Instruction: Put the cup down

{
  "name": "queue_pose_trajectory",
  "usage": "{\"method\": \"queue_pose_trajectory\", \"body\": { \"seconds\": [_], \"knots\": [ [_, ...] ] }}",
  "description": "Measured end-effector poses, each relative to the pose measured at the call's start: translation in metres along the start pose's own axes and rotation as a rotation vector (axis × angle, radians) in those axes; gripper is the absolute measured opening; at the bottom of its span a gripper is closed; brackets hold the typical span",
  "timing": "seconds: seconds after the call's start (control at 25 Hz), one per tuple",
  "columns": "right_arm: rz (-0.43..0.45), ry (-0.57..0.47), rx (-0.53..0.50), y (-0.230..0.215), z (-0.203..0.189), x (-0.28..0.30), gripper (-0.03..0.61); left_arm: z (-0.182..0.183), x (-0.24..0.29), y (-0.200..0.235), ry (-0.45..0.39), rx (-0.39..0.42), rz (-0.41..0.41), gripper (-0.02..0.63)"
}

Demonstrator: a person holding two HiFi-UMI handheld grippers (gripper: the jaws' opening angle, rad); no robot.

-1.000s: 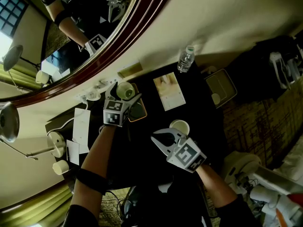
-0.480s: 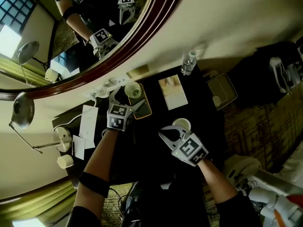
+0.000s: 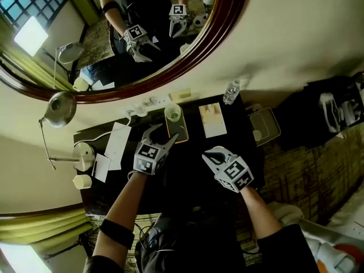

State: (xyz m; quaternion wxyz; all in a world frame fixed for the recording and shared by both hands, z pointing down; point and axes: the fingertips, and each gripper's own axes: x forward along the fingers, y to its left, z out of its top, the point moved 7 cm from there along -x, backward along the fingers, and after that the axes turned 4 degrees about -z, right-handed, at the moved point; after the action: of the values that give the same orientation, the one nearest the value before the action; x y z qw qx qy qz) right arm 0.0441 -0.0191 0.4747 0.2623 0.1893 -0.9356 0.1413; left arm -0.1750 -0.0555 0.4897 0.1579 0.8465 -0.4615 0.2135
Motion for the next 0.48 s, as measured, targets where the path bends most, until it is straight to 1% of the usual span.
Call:
{"method": "queue_pose_trajectory", "body": {
  "seconds": [0.04,0.08,0.12,0.16,0.24,0.32,0.48],
  "knots": [
    [-0.002,-0.003,-0.007,-0.002,0.003,-0.001,0.015,0.004,-0.009,-0.004,-0.008,-0.007,0.005,0.228],
    [-0.005,-0.005,-0.013,-0.004,0.006,-0.002,0.015,0.012,-0.019,-0.010,-0.016,-0.020,0.014,0.187],
    [-0.008,-0.006,-0.016,-0.005,0.008,-0.004,0.015,0.019,-0.030,-0.016,-0.023,-0.036,0.028,0.132],
    [-0.010,-0.004,-0.018,-0.005,0.008,-0.005,0.015,0.022,-0.039,-0.020,-0.029,-0.049,0.044,0.099],
    [-0.011,0.003,-0.019,-0.003,0.007,-0.007,0.015,0.013,-0.053,-0.020,-0.039,-0.065,0.073,0.006],
    [-0.011,0.010,-0.022,-0.002,0.006,-0.008,0.015,0.001,-0.063,-0.018,-0.037,-0.074,0.090,0.006],
    [-0.025,0.017,-0.022,0.000,0.001,-0.012,0.015,0.002,-0.089,-0.032,-0.034,-0.096,0.099,0.006]
  ]
}}
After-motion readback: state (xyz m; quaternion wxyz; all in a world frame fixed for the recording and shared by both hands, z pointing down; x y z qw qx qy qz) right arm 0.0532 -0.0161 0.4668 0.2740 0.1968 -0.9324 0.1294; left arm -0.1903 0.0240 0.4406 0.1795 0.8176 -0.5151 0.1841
